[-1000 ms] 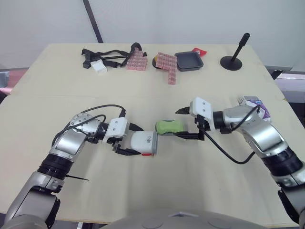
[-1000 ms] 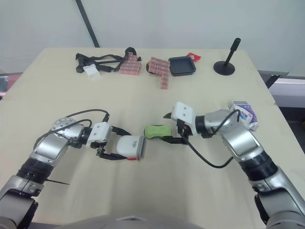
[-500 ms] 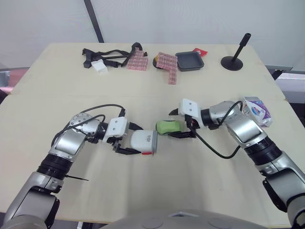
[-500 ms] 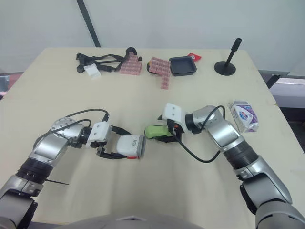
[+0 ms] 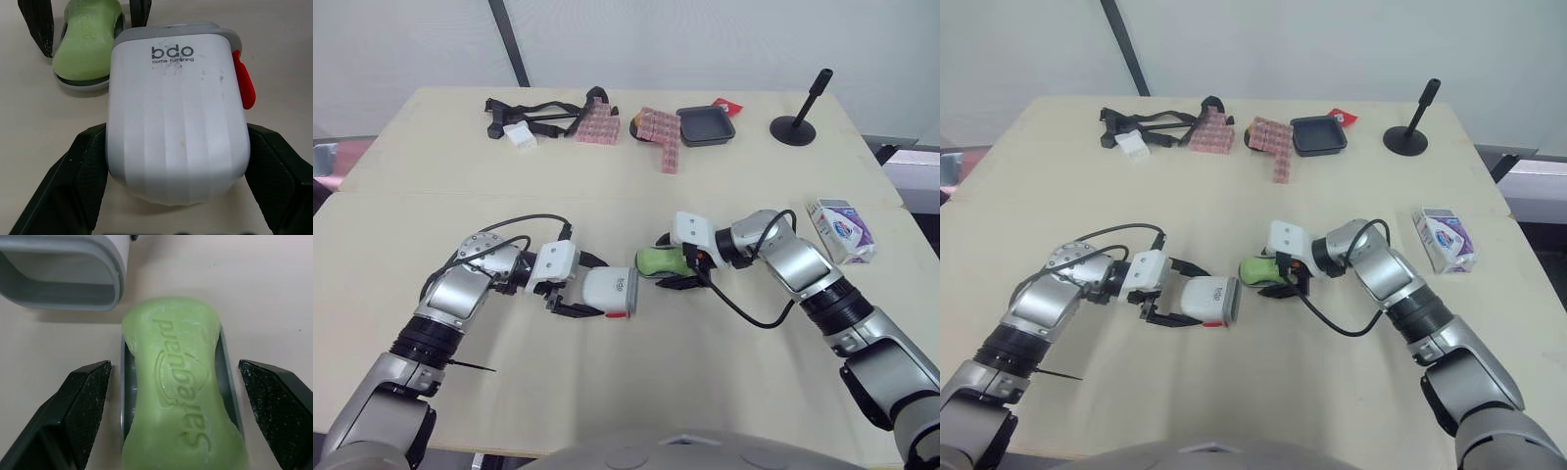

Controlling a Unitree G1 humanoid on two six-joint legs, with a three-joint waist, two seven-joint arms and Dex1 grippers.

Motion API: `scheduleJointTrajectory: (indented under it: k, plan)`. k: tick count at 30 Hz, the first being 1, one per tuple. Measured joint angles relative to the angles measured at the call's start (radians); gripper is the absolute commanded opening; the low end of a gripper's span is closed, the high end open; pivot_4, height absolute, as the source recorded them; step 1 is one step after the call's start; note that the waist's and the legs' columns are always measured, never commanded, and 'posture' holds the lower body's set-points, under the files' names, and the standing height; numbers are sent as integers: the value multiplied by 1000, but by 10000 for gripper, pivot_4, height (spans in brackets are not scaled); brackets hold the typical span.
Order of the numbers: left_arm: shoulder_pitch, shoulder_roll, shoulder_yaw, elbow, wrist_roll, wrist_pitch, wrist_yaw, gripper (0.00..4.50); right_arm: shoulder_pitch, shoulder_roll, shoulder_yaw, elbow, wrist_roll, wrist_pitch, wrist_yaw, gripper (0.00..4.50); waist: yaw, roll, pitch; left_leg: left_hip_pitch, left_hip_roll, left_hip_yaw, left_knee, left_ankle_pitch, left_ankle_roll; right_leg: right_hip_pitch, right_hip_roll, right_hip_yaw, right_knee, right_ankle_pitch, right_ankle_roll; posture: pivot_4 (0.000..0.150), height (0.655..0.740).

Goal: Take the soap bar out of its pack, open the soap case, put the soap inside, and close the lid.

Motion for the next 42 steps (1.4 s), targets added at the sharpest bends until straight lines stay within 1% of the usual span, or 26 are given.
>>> scheduleJointTrajectory:
  k: [7,13,14,29,35,39,42]
  plan:
    - [7,0,0,-4,0,0,0,34460,0,6,-2,21,-11,-33,6,45000,0,0,0,0,0,0,1,0,0,0,0,0,0,0,0,1500,7400]
    - [7,0,0,-4,2,-1,1,34460,2,8,-6,23,-13,-46,16,27615,0,0,0,1,0,0,2,0,0,0,0,0,0,0,0,1500,7400]
    - [7,0,0,-4,2,-3,1,34460,2,8,-7,22,-13,-50,17,25899,-1,0,0,1,0,0,2,0,0,0,0,0,0,0,0,1500,7400]
    - [5,-12,-1,9,13,-21,2,34460,38,-26,-25,-25,-16,-58,13,25878,9,0,0,0,0,0,3,0,0,0,-1,0,0,0,0,1500,7400]
    - [-1,-30,0,30,15,-20,23,34460,65,-178,-63,-179,-19,16,38,25878,9,0,0,-1,0,0,3,0,0,-1,0,0,0,0,0,1500,7400]
    - [-15,-51,-1,32,17,-20,38,34460,93,-213,-71,-306,-3,95,51,25878,5,0,0,-1,1,0,3,0,-1,-1,2,0,-1,0,0,1500,7400]
    - [-20,-54,-1,42,22,-20,47,34460,109,-227,-71,-365,20,151,56,25878,6,0,0,-1,1,0,3,0,-1,-1,1,1,-1,0,0,1500,7400]
